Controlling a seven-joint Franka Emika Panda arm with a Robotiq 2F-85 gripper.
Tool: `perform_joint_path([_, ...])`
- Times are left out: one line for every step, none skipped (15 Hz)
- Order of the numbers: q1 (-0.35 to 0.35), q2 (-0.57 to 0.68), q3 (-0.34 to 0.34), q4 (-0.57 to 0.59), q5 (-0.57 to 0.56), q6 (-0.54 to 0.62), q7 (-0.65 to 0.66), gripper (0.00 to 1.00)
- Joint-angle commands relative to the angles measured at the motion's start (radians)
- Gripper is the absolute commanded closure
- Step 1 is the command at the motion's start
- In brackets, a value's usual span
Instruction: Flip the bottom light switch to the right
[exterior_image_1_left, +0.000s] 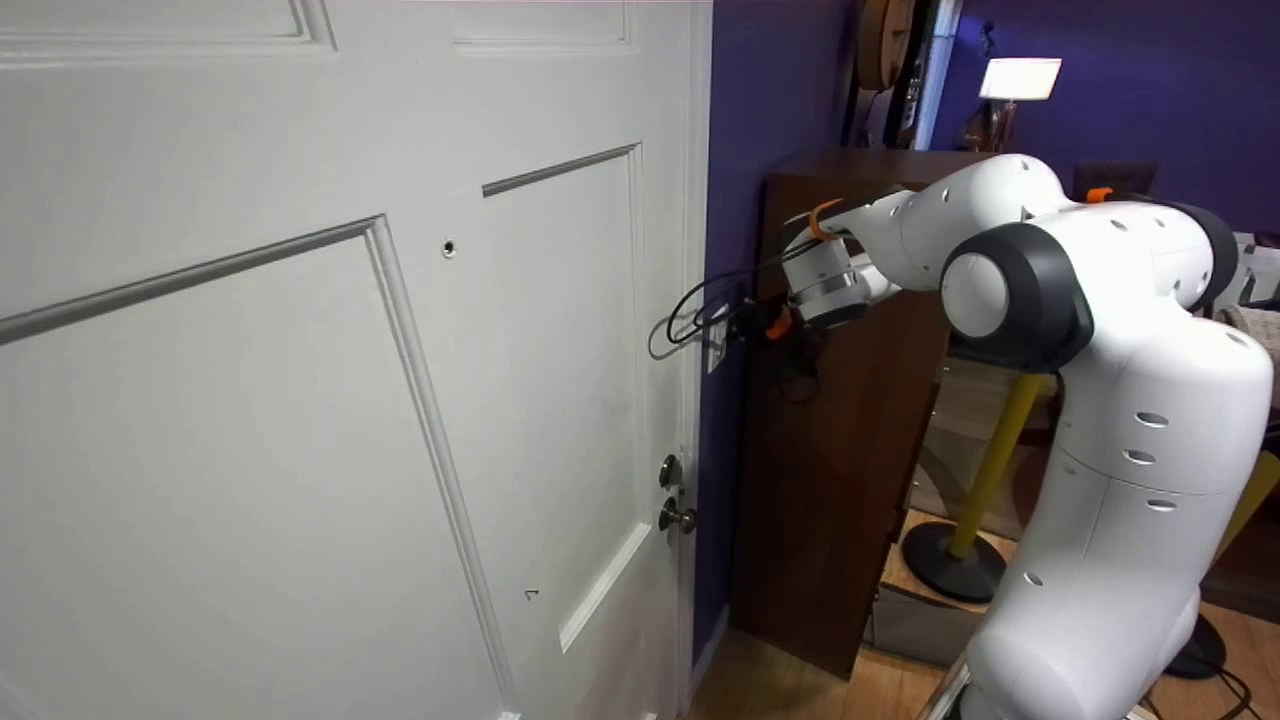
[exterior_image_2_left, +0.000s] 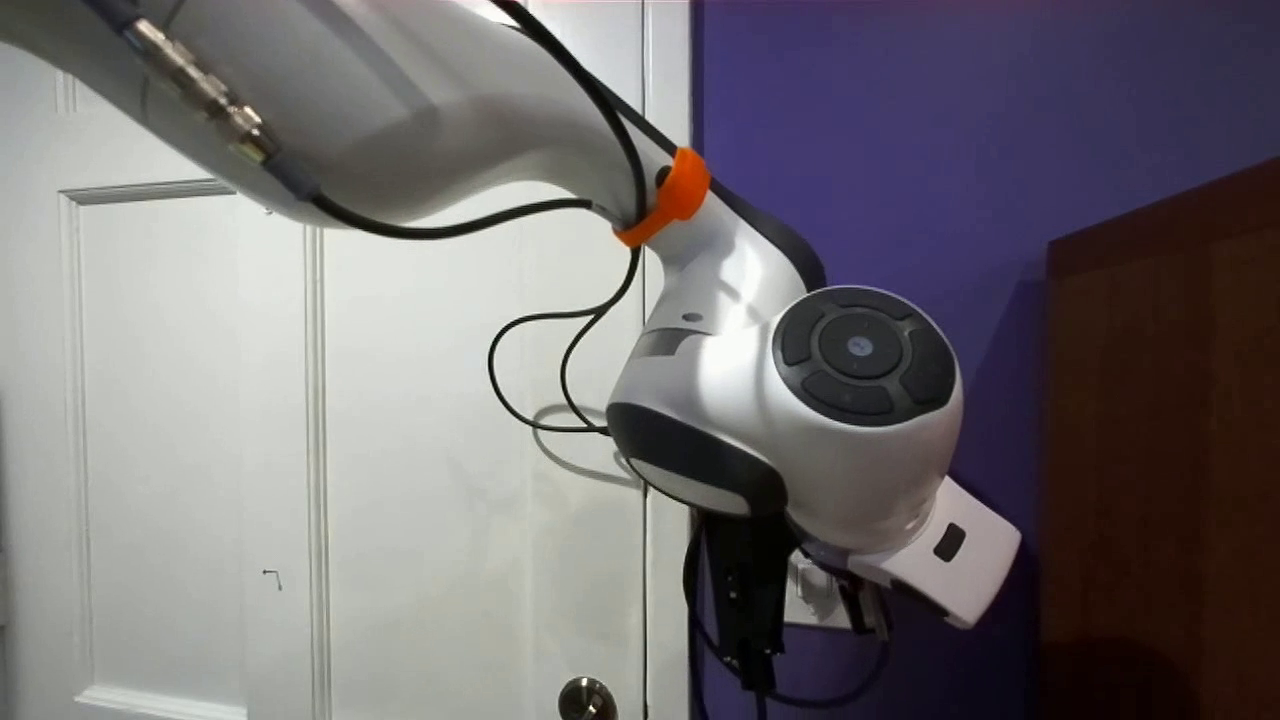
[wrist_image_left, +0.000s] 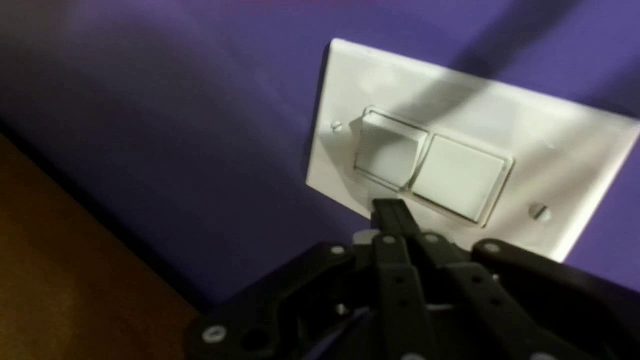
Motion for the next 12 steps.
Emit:
perform_joint_path([-0.035, -0.014, 0.034, 0.009, -0.071, -0.004, 0.053, 1.0])
perform_joint_path([-0.039, -0.016, 0.037, 0.009, -0.089, -0.005, 0.063, 1.0])
perform_joint_path([-0.042, -0.018, 0.04, 0.007, -0.107, -0.005, 0.075, 1.0])
perform_joint_path([-0.044, -0.022, 0.041, 0.004, -0.134, -0.006, 0.091, 1.0])
perform_joint_path([-0.044, -0.026, 0.042, 0.001, -0.162, 0.001, 0.108, 1.0])
perform_joint_path([-0.046, -0.03, 0.042, -0.003, -0.194, 0.004, 0.127, 1.0])
perform_joint_path([-0.047, -0.033, 0.043, -0.004, -0.22, 0.006, 0.142, 1.0])
perform_joint_path([-0.049, -0.037, 0.043, -0.005, -0.239, 0.007, 0.154, 1.0])
perform_joint_path([-0.051, -0.043, 0.044, -0.006, -0.256, 0.008, 0.165, 1.0])
perform_joint_path([-0.052, -0.052, 0.044, -0.009, -0.274, 0.009, 0.175, 0.94])
perform_joint_path([-0.053, -0.059, 0.044, -0.012, -0.293, 0.013, 0.186, 0.72])
perform_joint_path([-0.055, -0.07, 0.044, -0.017, -0.312, 0.009, 0.194, 0.69])
